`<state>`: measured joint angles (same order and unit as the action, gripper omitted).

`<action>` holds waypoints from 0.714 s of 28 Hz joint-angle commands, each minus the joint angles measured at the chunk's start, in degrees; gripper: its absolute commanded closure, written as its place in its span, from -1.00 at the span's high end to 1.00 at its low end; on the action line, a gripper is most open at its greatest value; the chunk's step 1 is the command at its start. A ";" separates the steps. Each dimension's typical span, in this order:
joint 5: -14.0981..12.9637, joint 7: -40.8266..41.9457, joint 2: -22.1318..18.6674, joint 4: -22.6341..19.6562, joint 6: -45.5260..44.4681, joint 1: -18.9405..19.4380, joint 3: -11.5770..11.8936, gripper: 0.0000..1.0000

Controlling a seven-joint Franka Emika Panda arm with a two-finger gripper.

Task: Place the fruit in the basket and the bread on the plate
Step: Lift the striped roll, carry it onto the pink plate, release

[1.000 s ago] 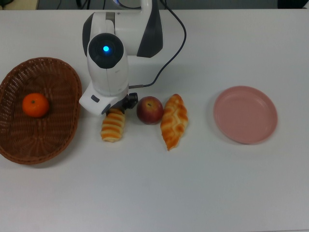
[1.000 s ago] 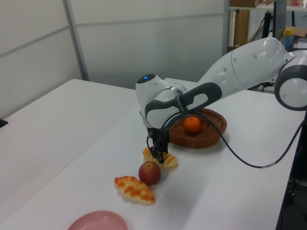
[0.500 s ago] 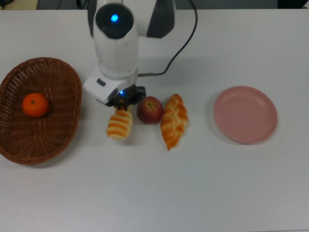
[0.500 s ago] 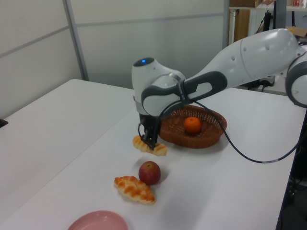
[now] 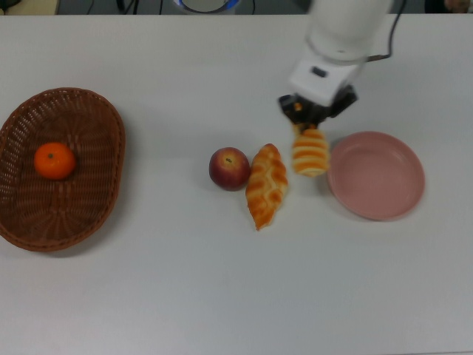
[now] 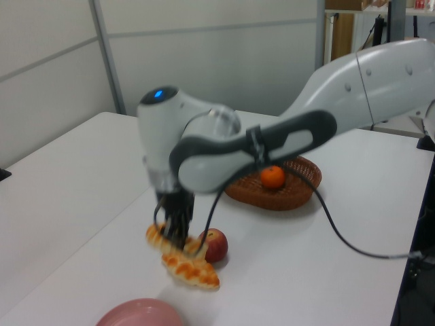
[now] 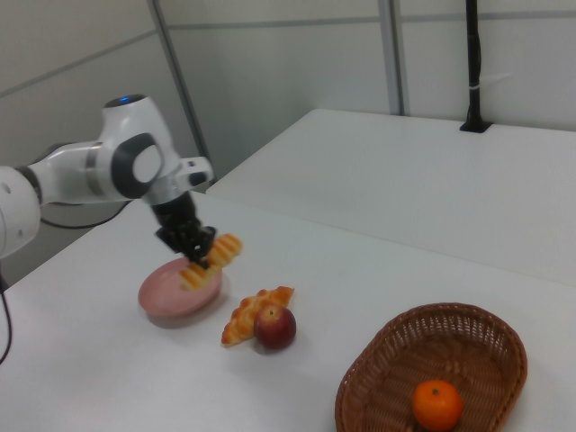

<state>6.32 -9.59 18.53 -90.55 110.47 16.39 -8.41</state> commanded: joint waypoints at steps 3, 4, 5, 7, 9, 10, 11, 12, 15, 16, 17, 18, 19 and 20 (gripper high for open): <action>2.46 -3.24 4.41 2.05 1.67 7.07 1.02 -0.67; 3.16 -3.85 4.59 2.05 2.20 8.04 0.94 -0.67; 4.47 -4.64 5.37 2.05 3.94 9.35 0.94 -0.67; 5.27 -5.18 5.99 2.05 6.24 10.24 0.94 -0.67; 5.63 -5.79 6.87 2.05 8.34 11.38 0.94 -0.64; 5.72 -6.49 8.35 2.14 11.05 12.43 1.02 -0.63; 5.72 -6.67 8.63 2.14 12.39 12.79 0.94 -0.63; 5.89 -6.67 8.89 2.14 13.36 13.23 1.02 -0.62; 7.55 -6.76 9.42 2.14 15.47 14.81 0.94 -0.61; 7.74 -6.76 9.51 2.14 15.82 15.07 1.02 -0.60; 7.83 -6.67 9.51 2.14 16.26 15.25 1.02 -0.59; 7.83 -6.59 9.51 2.14 16.70 15.34 1.02 -0.58; 7.91 -6.50 9.60 2.14 17.49 15.43 1.02 -0.57; 7.91 -6.50 9.68 2.14 17.67 15.43 0.94 -0.55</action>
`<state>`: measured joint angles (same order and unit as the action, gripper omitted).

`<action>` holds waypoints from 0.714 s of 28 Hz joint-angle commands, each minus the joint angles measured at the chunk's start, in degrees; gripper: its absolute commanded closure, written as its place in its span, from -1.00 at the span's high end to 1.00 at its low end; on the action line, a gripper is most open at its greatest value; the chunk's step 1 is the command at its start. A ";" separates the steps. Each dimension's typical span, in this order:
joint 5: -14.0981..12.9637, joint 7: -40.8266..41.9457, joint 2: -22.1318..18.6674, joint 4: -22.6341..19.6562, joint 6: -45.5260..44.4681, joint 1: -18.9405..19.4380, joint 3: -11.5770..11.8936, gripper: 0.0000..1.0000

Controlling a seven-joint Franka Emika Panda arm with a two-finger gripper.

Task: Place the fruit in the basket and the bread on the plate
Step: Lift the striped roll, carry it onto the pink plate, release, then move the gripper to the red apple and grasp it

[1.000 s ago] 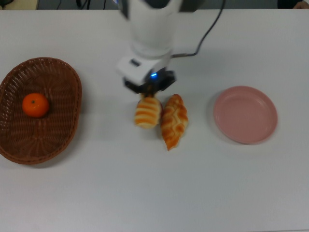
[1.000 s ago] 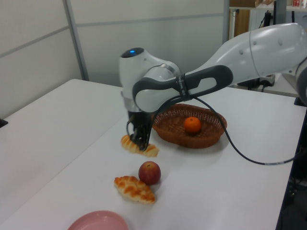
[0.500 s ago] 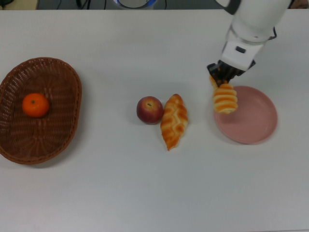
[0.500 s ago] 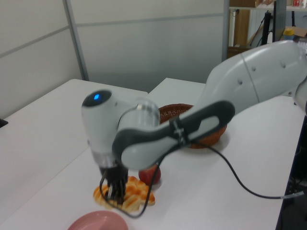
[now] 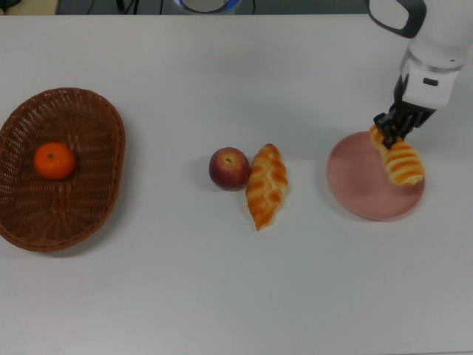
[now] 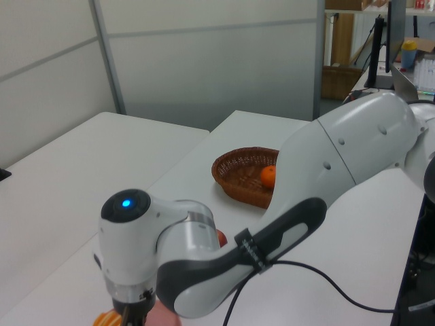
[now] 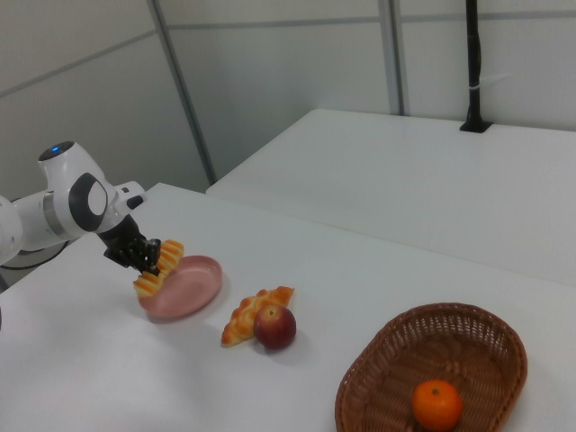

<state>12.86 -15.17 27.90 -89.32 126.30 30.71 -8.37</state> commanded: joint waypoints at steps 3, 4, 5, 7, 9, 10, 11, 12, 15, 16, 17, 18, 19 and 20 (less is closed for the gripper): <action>1.99 -0.74 0.57 0.90 1.93 1.10 0.90 -0.30; 2.43 -0.74 0.66 0.81 1.85 1.10 0.98 0.01; 3.04 -0.92 0.75 0.81 1.85 1.10 0.98 0.81; 3.05 -0.48 0.66 0.90 1.67 1.10 0.98 1.00; 2.44 -0.39 0.40 0.81 1.32 1.02 1.07 1.00; 2.35 -0.48 0.40 0.81 1.32 1.02 1.07 1.00; 2.43 -0.39 0.57 0.81 1.32 1.02 1.07 1.00; 2.43 -0.39 0.57 0.73 1.41 0.93 1.16 1.00; 2.35 -0.92 0.49 0.64 1.41 0.93 1.16 1.00; 2.26 -0.92 0.40 0.73 1.32 0.93 1.16 1.00; 2.17 -1.00 0.14 0.81 1.23 0.93 1.25 1.00; 1.74 -1.44 -0.65 0.81 0.97 0.67 1.51 1.00; 1.30 -1.71 -1.27 0.81 0.71 0.58 1.60 1.00; 0.60 -2.06 -1.88 0.81 0.18 0.40 1.68 1.00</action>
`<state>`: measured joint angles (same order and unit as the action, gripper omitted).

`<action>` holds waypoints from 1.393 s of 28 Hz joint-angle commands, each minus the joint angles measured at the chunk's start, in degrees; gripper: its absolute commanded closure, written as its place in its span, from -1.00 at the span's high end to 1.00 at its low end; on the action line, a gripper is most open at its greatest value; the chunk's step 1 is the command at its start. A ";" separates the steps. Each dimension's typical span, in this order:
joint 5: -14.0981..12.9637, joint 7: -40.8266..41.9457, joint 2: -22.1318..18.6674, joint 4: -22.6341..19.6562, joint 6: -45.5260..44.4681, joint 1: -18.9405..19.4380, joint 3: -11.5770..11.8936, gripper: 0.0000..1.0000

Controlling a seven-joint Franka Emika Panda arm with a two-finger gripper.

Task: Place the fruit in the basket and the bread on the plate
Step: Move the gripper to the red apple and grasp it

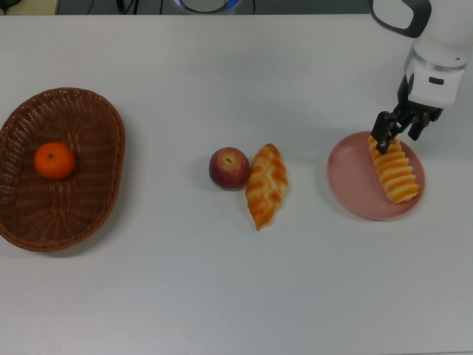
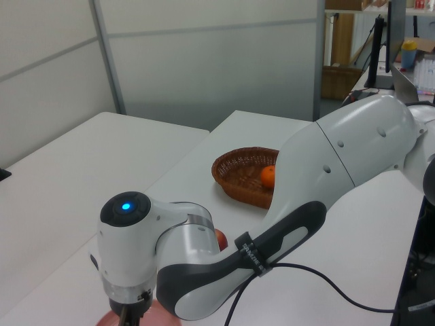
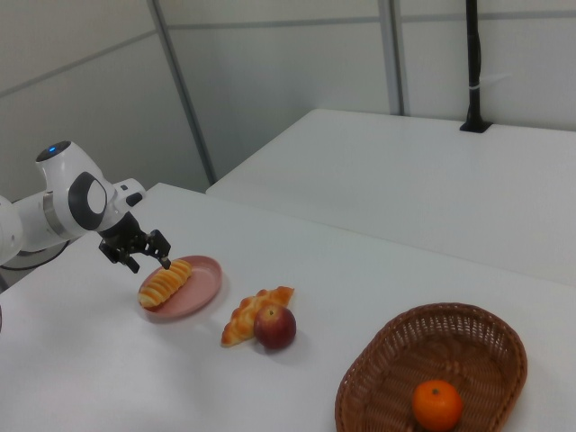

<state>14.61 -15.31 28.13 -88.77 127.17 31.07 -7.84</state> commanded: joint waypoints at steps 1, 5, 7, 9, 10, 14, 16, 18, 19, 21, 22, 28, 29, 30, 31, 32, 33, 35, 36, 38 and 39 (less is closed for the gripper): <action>-1.68 -2.09 -2.63 0.26 -1.39 -0.39 1.25 1.00; -2.65 -2.35 -5.01 0.26 -7.01 -2.24 1.33 1.00; -2.65 -2.18 -5.89 0.26 -10.43 -3.46 1.68 1.00; -2.65 -1.83 -6.77 0.26 -15.10 -5.22 2.04 1.00; -2.74 -1.65 -7.12 0.26 -16.50 -6.01 2.04 1.00; -2.66 -0.69 -8.00 0.00 -22.30 -9.88 2.04 1.00; -1.95 -0.33 -8.00 -0.09 -24.15 -11.20 2.13 1.00; -1.51 0.37 -8.00 -0.18 -24.95 -12.34 2.48 1.00; -1.25 2.03 -7.91 -0.53 -24.69 -14.00 3.09 1.00; -1.60 4.49 -7.48 -0.71 -24.34 -15.85 3.09 1.00; -1.77 5.72 -7.21 -0.71 -24.08 -16.65 3.09 1.00; -5.02 10.74 -5.02 -2.11 -17.14 -20.34 3.09 1.00; -6.16 11.53 -4.32 -2.46 -15.74 -20.61 3.09 1.00; -6.43 12.06 -3.96 -2.55 -15.55 -20.70 3.09 1.00; -6.61 12.41 -3.61 -2.81 -15.46 -20.78 3.09 1.00; -6.61 12.59 -3.43 -3.16 -15.37 -20.78 3.09 1.00; -6.61 12.59 -3.26 -3.60 -14.94 -20.78 3.09 1.00; -6.61 12.59 -2.90 -4.57 -13.27 -20.96 3.09 1.00; -6.61 12.59 -2.82 -5.01 -12.65 -21.05 3.09 1.00; -6.61 12.59 -2.47 -5.54 -11.69 -21.05 3.09 1.00; -6.61 12.59 -2.38 -5.54 -11.59 -21.40 3.09 1.00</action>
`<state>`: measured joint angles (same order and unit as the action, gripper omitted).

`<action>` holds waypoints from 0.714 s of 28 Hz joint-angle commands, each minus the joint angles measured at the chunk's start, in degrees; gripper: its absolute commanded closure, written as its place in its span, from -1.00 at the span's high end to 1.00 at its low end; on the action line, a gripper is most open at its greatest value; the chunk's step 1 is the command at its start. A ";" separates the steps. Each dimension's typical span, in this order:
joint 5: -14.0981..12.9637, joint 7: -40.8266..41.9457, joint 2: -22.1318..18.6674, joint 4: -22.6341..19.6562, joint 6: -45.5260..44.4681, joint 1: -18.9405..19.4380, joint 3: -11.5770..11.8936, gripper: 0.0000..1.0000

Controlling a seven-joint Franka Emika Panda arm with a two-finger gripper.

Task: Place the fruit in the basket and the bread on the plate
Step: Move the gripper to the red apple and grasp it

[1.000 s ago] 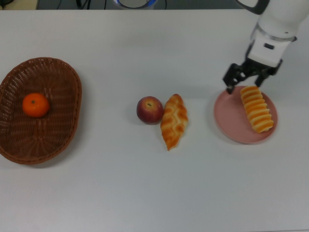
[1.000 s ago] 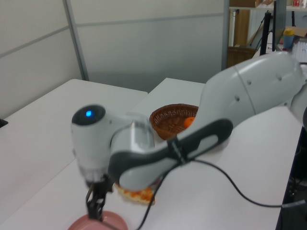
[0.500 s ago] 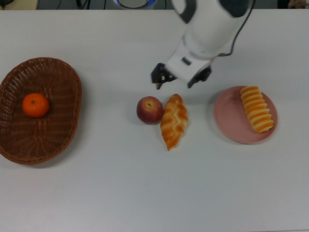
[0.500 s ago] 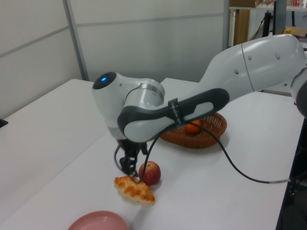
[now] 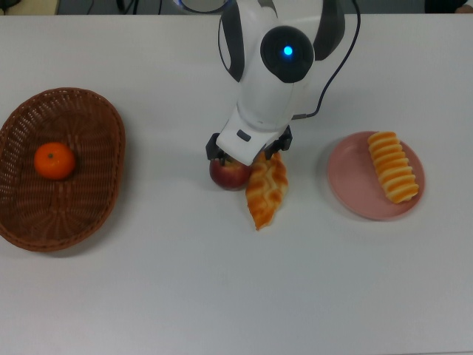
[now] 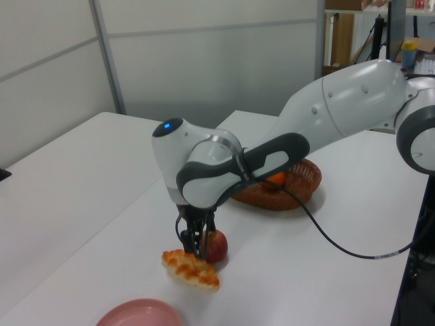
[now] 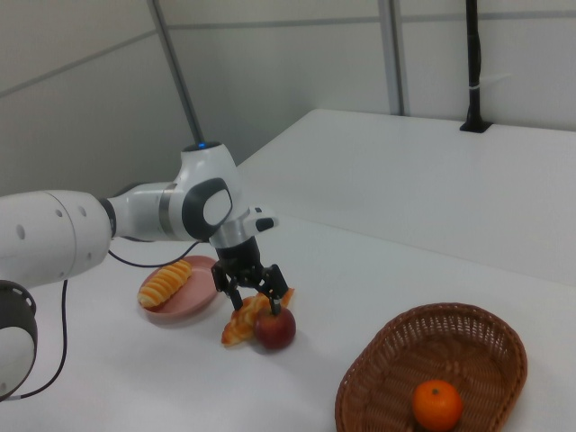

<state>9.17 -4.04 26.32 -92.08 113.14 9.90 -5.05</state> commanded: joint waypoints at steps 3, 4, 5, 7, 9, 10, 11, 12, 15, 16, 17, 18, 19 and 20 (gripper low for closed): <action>-1.17 1.31 -0.57 -2.31 2.43 -0.93 0.30 1.00; -1.17 1.31 -0.57 -2.31 2.35 -1.11 0.39 1.00; -1.17 1.31 -0.57 -2.31 2.26 -1.63 0.39 1.00; -1.09 1.31 -0.66 -2.23 2.26 -2.25 0.39 1.00; -1.09 1.40 -0.74 -2.14 2.26 -2.95 0.39 1.00; -1.09 1.40 -0.92 -1.88 2.26 -3.56 0.39 1.00; -1.09 1.49 -1.01 -1.79 2.17 -3.92 0.30 1.00; -1.17 1.75 -1.10 -1.70 2.08 -4.10 0.30 1.00; -1.09 2.01 -1.45 -1.79 1.91 -4.27 0.39 1.00; -0.91 2.01 -1.36 -1.79 1.99 -4.27 0.39 1.00; -0.65 2.01 -1.19 -1.79 1.99 -4.27 0.39 1.00; -0.47 2.01 -1.10 -1.96 2.17 -4.36 0.39 1.00; -0.38 2.01 -0.92 -2.05 2.26 -4.36 0.39 1.00; -0.30 2.01 -0.57 -2.14 2.52 -4.62 0.39 1.00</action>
<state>9.17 -3.29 26.25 -92.49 113.86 5.31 -4.97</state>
